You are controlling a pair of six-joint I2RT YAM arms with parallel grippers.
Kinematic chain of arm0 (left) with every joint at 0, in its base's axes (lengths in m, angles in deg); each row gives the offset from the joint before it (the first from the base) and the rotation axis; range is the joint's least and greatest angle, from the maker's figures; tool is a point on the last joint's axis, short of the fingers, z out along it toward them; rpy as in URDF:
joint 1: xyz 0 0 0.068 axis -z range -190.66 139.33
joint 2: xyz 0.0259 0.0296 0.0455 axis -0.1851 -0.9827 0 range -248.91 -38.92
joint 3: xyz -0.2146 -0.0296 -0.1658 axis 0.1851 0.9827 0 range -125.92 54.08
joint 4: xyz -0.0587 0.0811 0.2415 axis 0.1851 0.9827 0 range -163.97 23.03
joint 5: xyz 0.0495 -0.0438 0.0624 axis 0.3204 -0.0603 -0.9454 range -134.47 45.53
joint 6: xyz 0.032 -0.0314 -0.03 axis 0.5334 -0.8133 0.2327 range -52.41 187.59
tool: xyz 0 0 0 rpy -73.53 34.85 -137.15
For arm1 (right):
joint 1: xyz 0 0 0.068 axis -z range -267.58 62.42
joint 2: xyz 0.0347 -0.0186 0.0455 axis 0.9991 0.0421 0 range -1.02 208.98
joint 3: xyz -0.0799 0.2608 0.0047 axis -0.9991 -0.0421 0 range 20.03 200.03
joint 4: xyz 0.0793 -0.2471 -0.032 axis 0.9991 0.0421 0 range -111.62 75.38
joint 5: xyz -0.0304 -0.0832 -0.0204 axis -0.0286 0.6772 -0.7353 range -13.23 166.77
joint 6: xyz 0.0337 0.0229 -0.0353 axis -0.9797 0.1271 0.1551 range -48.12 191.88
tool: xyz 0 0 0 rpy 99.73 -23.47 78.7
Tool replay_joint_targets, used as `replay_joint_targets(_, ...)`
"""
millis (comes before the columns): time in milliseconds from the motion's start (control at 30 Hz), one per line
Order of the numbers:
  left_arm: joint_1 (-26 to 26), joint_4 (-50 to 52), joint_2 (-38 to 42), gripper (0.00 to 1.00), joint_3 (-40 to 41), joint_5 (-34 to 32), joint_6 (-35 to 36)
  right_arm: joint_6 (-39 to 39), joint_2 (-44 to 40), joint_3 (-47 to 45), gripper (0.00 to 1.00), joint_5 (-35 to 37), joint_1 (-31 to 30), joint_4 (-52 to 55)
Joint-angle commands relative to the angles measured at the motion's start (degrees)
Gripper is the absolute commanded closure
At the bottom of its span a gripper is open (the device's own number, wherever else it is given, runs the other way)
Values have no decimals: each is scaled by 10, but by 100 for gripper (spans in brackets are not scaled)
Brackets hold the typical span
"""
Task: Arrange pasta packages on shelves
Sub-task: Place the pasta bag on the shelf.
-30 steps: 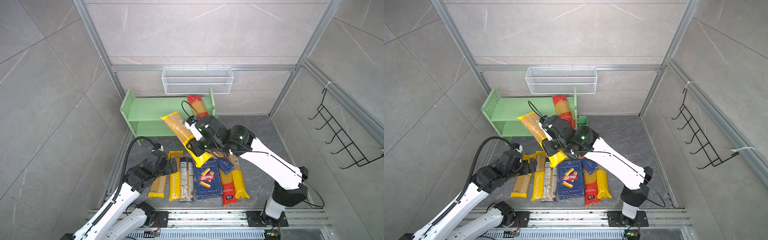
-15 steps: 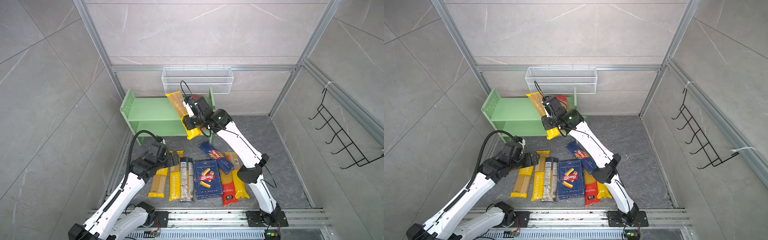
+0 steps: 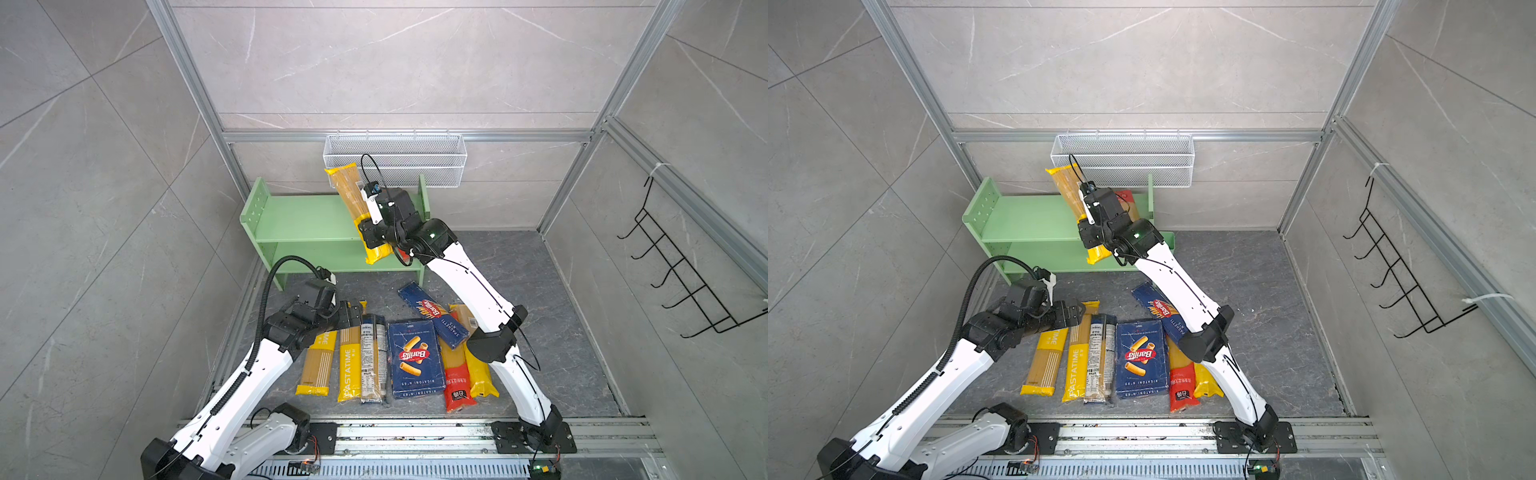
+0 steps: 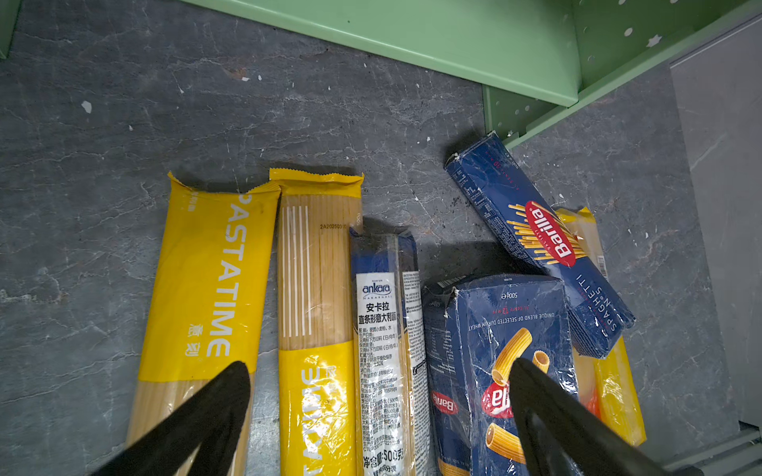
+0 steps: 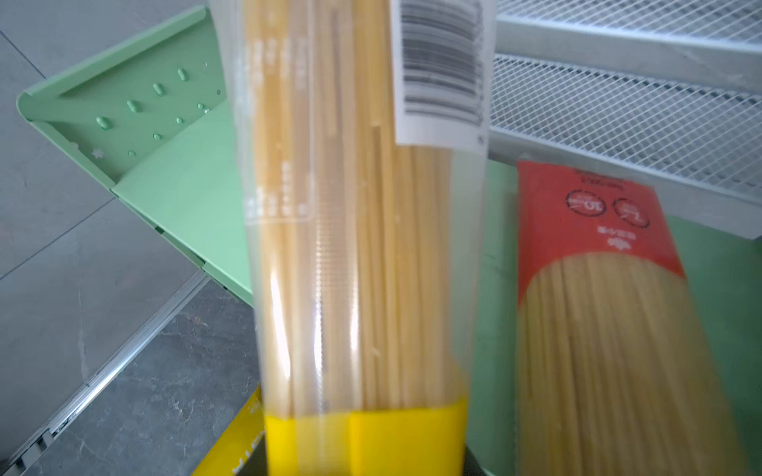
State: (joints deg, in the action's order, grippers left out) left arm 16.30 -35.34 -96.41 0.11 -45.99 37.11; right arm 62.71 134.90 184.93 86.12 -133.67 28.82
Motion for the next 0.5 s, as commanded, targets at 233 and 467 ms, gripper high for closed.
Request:
replay_joint_targets(233,-2,-13,-2,0,-22,35,12,4,7,20,86,33,23,-104)
replay_joint_targets(467,-2,-10,9,0,-18,40,13,1,19,23,54,33,26,-100)
